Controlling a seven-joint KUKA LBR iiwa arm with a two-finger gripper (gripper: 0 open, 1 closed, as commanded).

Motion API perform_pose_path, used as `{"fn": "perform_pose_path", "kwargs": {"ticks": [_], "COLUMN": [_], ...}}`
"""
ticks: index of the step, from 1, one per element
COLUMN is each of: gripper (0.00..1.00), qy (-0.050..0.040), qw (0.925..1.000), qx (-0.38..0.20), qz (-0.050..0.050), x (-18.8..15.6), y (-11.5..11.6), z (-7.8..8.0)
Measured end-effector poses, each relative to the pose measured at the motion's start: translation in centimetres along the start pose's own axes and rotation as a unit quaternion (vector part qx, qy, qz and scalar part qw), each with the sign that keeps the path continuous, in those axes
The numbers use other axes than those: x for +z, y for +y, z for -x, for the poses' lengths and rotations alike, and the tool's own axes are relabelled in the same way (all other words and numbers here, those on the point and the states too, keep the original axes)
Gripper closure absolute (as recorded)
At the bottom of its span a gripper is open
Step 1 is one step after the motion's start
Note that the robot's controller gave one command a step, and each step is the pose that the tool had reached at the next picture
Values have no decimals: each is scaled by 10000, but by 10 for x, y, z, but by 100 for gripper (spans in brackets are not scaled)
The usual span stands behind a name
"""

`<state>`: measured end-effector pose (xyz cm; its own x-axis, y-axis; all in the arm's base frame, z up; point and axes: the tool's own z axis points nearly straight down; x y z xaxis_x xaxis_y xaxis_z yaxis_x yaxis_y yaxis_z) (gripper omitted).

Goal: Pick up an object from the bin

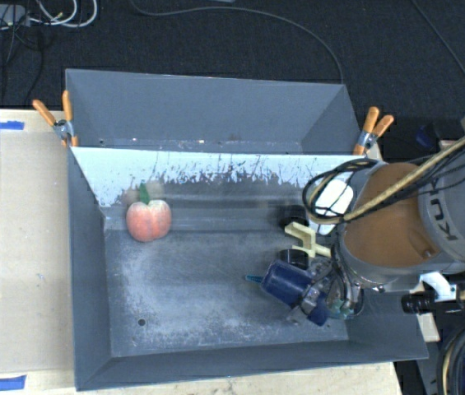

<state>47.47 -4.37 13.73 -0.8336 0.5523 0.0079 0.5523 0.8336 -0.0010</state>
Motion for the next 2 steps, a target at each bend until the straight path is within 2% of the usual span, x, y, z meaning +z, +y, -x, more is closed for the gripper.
{"fn": "perform_pose_path", "kwargs": {"ticks": [2], "gripper": [100], "qy": [-1], "qw": [10000], "qx": [-13], "qz": [2], "x": [-27], "y": [0], "z": [0]}}
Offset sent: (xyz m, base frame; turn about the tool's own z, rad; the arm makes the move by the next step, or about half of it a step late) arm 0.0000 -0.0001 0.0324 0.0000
